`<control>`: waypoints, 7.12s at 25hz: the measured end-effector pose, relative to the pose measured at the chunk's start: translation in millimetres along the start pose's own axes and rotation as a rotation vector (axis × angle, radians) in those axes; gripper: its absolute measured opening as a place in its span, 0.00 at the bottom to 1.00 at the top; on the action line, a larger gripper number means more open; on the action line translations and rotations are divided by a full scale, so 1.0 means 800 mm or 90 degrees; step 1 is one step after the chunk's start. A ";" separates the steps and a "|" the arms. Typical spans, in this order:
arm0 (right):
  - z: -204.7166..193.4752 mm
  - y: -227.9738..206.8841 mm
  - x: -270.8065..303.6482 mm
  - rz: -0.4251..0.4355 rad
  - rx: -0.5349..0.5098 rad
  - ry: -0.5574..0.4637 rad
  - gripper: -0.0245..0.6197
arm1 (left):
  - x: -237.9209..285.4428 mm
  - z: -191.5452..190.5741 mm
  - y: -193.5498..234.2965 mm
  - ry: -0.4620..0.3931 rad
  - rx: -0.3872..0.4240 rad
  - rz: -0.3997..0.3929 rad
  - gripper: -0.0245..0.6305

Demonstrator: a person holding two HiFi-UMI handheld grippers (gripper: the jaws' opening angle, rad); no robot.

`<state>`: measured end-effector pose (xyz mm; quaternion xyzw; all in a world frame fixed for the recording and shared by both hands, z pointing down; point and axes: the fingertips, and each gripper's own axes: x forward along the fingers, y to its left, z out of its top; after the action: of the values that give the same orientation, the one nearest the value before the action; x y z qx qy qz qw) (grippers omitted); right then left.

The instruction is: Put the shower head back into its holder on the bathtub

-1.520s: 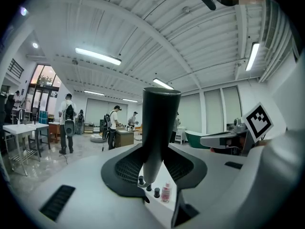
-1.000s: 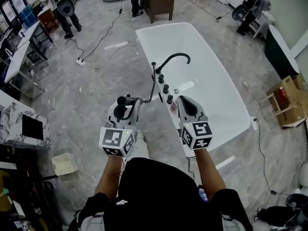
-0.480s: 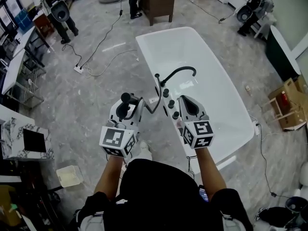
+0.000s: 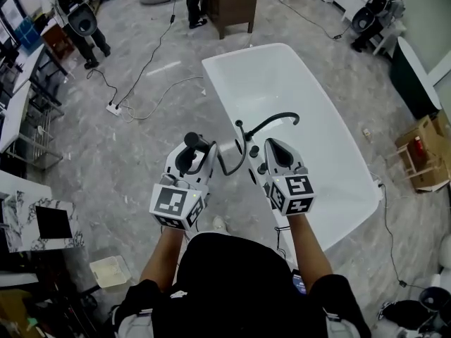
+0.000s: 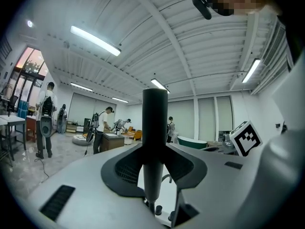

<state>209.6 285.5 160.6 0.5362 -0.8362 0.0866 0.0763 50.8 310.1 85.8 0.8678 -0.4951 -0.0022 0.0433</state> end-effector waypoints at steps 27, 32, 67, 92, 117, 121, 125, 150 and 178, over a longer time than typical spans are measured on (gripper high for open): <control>-0.023 -0.066 0.161 -0.009 0.013 0.064 0.07 | 0.153 -0.031 0.097 0.043 -0.019 -0.015 0.26; -0.020 -0.103 0.207 0.005 0.021 0.073 0.07 | 0.205 -0.036 0.111 0.055 -0.021 0.001 0.26; -0.170 -0.167 0.357 -0.108 0.167 0.278 0.07 | 0.413 -0.159 0.227 0.217 -0.054 -0.158 0.26; -0.366 -0.032 0.389 -0.012 0.210 0.422 0.08 | 0.384 -0.282 0.299 0.310 -0.055 -0.161 0.26; -0.484 0.134 0.501 0.279 0.011 0.513 0.26 | 0.283 -0.361 0.472 0.350 -0.119 0.033 0.26; -0.501 0.156 0.519 0.310 -0.035 0.528 0.29 | 0.265 -0.375 0.501 0.348 -0.136 0.066 0.26; -0.521 0.176 0.536 0.341 -0.067 0.543 0.30 | 0.245 -0.399 0.528 0.350 -0.163 0.098 0.26; -0.701 0.291 0.596 0.519 -0.344 0.623 0.36 | 0.121 -0.510 0.624 0.327 -0.315 0.231 0.26; -0.751 0.357 0.647 0.541 -0.523 0.549 0.19 | 0.052 -0.527 0.658 0.315 -0.355 0.316 0.26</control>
<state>-242.9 81.5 841.7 0.0117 -0.8327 -0.0086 0.5535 -360.6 38.6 548.3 0.6526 -0.6433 0.0824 0.3918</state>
